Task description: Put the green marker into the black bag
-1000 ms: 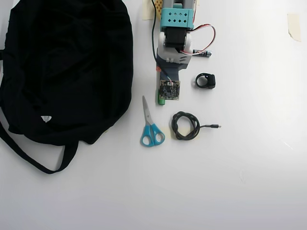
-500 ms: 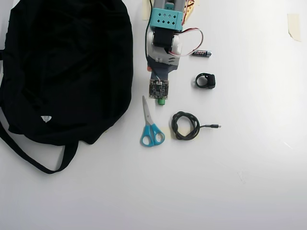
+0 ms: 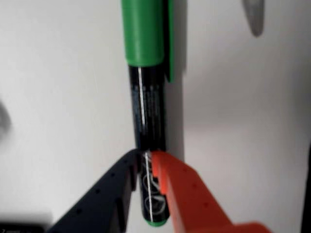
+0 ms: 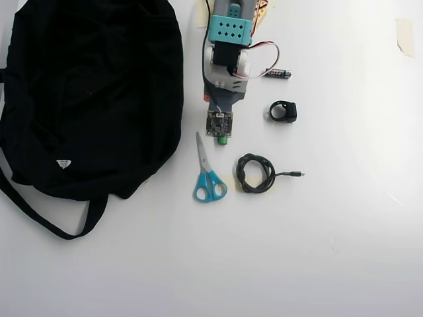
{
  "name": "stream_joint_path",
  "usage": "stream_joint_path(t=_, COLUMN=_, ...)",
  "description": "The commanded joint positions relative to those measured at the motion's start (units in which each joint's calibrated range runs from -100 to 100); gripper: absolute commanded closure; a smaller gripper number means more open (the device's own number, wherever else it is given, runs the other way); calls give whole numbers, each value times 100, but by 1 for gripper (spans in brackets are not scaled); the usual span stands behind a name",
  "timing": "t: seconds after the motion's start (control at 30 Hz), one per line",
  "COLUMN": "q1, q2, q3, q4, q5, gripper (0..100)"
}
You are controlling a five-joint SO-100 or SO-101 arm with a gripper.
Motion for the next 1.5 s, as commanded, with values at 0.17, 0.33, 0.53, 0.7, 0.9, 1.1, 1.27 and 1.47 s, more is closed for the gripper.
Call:
stream_joint_path(t=0.17, q1=-11, q2=-568, q3=-46, q4=41, q5=-25, gripper=98)
stream_joint_path(t=0.33, q1=27, q2=-751, q3=44, q4=239, q5=-25, gripper=97)
stream_joint_path(t=0.53, q1=27, q2=-734, q3=89, q4=239, q5=-30, gripper=97)
stream_joint_path(t=0.7, q1=19, q2=-743, q3=116, q4=282, q5=-103, gripper=96)
stream_joint_path(t=0.9, q1=4, q2=-743, q3=116, q4=316, q5=-261, gripper=86)
stream_joint_path(t=1.1, q1=-33, q2=-751, q3=98, q4=402, q5=-266, gripper=84)
stream_joint_path(t=1.27, q1=-213, q2=-751, q3=17, q4=626, q5=-355, gripper=76)
stream_joint_path(t=1.47, q1=-572, q2=-776, q3=-145, q4=764, q5=-565, gripper=70)
